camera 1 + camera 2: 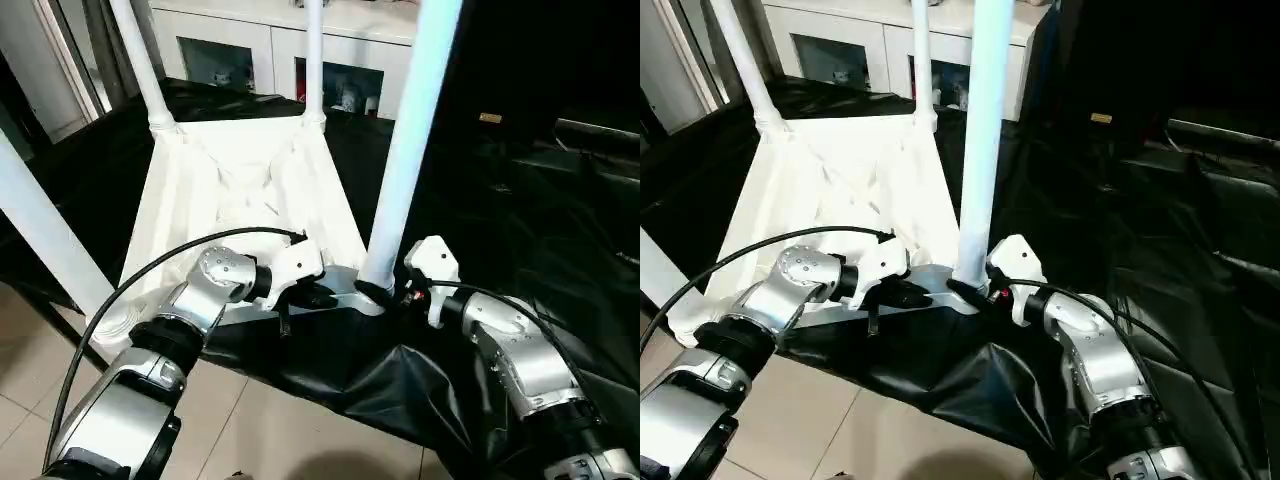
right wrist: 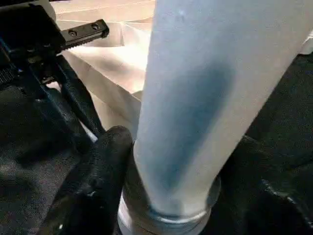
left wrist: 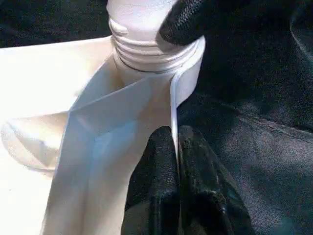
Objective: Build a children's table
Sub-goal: Rotate leg to tighten
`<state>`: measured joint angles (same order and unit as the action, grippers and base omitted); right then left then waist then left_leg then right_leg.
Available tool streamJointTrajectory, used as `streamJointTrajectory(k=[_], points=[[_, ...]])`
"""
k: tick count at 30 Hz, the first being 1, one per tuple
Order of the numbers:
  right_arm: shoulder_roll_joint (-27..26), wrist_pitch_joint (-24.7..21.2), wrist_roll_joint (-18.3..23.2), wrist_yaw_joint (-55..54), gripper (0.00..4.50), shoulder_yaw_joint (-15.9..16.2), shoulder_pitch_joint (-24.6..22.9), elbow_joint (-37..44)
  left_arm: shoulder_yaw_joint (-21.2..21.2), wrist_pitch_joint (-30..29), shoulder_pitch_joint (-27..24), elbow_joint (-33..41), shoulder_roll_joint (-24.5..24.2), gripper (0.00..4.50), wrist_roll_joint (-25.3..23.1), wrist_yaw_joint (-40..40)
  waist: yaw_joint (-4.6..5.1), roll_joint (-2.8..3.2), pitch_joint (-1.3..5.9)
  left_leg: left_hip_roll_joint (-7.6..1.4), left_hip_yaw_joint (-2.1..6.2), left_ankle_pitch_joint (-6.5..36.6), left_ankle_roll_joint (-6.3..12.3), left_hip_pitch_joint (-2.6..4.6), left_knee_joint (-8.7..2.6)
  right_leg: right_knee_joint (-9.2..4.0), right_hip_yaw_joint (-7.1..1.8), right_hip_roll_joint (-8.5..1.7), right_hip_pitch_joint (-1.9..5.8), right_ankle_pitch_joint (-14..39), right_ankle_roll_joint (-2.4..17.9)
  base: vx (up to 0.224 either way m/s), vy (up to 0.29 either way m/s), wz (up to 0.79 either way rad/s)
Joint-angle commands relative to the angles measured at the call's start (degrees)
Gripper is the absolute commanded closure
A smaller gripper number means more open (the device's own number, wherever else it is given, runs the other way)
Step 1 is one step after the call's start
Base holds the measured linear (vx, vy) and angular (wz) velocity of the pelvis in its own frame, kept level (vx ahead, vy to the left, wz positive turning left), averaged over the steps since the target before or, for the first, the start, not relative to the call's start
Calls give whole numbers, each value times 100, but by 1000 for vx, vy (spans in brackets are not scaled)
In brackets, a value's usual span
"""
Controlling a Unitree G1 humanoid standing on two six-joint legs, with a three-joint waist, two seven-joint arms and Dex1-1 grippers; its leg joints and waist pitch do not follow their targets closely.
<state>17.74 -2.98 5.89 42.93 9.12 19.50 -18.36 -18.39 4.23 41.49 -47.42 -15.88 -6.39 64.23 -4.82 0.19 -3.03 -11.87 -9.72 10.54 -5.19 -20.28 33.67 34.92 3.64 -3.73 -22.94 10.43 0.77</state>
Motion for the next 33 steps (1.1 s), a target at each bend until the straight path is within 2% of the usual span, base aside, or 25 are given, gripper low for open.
streamJointTrajectory(k=[1,2,3,6,8,9,10,11,12,13,14,15,17,18,20,21,23,25,27,28,29,30,31,33], points=[[-22,34,-145,-31,210,117,-74,-137,-43,-63,-44,-19,-27,450,-92,-107,26,-70,333,-106,1,1277,236,4,-405,-509,-270,-406,276,1778,943,0,0,0],[-58,70,-177,-121,210,117,-114,-174,-13,-90,-48,-44,-1,450,-78,-170,28,-71,329,-103,-1,1307,234,7,-406,-517,-268,-405,270,1849,932,0,0,0],[-120,94,-170,-219,212,93,-180,-191,21,-125,-40,-84,47,450,-69,-276,30,-41,322,-103,1,1357,216,17,-409,-533,-269,-408,257,1961,909,0,0,0],[-312,108,-138,-517,214,1,-316,-256,101,-244,16,-254,194,450,-75,-618,49,-65,305,-96,11,1558,173,32,-429,-577,-257,-405,246,2385,790,0,0,0],[-539,91,-109,-814,215,-67,-438,-296,107,-301,118,-446,370,450,-148,-975,48,-44,286,-92,2,1662,164,59,-428,-627,-260,-402,203,2590,732,0,0,0],[-727,60,-116,-1083,217,-104,-478,-307,135,-394,233,-579,532,450,-180,-1281,53,-41,271,-70,13,1863,132,97,-425,-677,-241,-401,175,3018,614,0,0,0],[-823,23,-138,-1246,221,-119,-461,-315,159,-451,310,-656,615,450,-199,-1482,57,-39,268,-74,21,1909,124,101,-435,-694,-233,-405,170,3134,570,0,0,0],[-850,14,-142,-1294,221,-128,-450,-321,159,-464,328,-674,633,450,-207,-1520,61,-40,276,-78,41,1962,105,107,-442,-704,-216,-405,170,3229,513,0,0,0],[-1108,-120,-189,-1807,231,-228,-337,-367,197,-620,516,-877,830,450,-265,-2009,75,-17,269,-67,39,1990,81,108,-446,-716,-210,-393,149,3234,485,0,0,0],[-1215,-183,-214,-2041,233,-280,-286,-389,226,-701,598,-970,919,450,-287,-2247,81,-19,277,-72,46,2041,68,115,-450,-717,-203,-403,147,3246,494,0,0,0],[-1215,-183,-214,-2041,236,-280,-286,-389,226,-701,598,-970,919,450,-287,-2247,97,-38,268,-59,52,2059,58,91,-452,-720,-187,-394,158,3285,458,0,0,0],[-1340,-274,-257,-2350,239,-350,-226,-409,233,-797,689,-1072,1018,450,-322,-2461,108,-36,286,-56,65,2010,90,76,-474,-740,-168,-411,194,3249,391,0,0,0],[-1466,-367,-240,-2560,241,-410,-175,-423,263,-870,777,-1169,1116,450,-337,-2691,124,-21,304,-70,71,1948,124,78,-493,-733,-165,-427,206,2995,489,0,0,0],[-1708,-490,-391,-3095,243,-490,-45,-501,325,-964,1000,-1433,1351,450,-343,-3120,150,9,298,-65,58,1922,140,81,-497,-738,-172,-418,197,2841,554,0,0,0],[-1787,-488,-433,-3186,244,-471,8,-536,327,-966,1087,-1557,1441,450,-362,-3246,181,-18,310,-68,53,1954,135,100,-496,-735,-175,-412,186,2736,615,0,0,0],[-1796,-461,-451,-3180,244,-452,19,-547,325,-956,1107,-1594,1461,450,-365,-3258,170,-26,317,-64,54,1807,200,68,-508,-727,-180,-430,247,2495,668,0,0,0],[-1756,-349,-414,-2953,244,-395,9,-517,282,-898,1129,-1651,1459,450,-407,-3245,173,-8,325,-84,55,1694,246,50,-525,-689,-197,-428,265,2113,778,0,0,0],[-1587,-173,-328,-2519,244,-305,-32,-383,230,-801,1122,-1668,1389,450,-455,-3126,176,-19,332,-81,39,1724,297,57,-507,-667,-211,-424,277,1870,874,0,0,0],[-1433,-53,-216,-2146,177,-296,-67,-248,155,-705,1115,-1686,1311,450,-517,-2965,164,-38,340,-72,21,1598,409,53,-485,-651,-228,-434,290,1723,975,0,0,0],[-1312,-44,-115,-1904,177,-331,-79,-178,122,-619,1093,-1668,1254,450,-525,-2805,159,-37,345,-73,15,1550,428,46,-476,-642,-231,-436,297,1681,983,0,0,0],[-1202,-73,-26,-1699,175,-352,-86,-124,105,-468,1068,-1649,1213,450,-504,-2614,156,-35,346,-64,25,1467,500,10,-476,-626,-224,-440,335,1618,980,0,0,0],[-981,-73,58,-1367,156,-347,-97,-41,104,-446,1012,-1576,1132,450,-459,-2368,183,-57,352,-64,50,1338,545,-58,-492,-602,-199,-435,399,1574,920,0,0,0],[-803,-80,112,-1106,142,-329,-107,27,88,-361,956,-1499,1059,450,-433,-2162,196,-53,357,-66,53,1289,559,-74,-488,-599,-189,-432,406,1572,900,0,0,0],[-478,-208,223,-644,129,-292,-146,193,39,-185,819,-1318,909,450,-360,-1623,237,-66,381,-65,37,1079,641,-70,-440,-589,-200,-448,393,1349,1025,0,0,0]])
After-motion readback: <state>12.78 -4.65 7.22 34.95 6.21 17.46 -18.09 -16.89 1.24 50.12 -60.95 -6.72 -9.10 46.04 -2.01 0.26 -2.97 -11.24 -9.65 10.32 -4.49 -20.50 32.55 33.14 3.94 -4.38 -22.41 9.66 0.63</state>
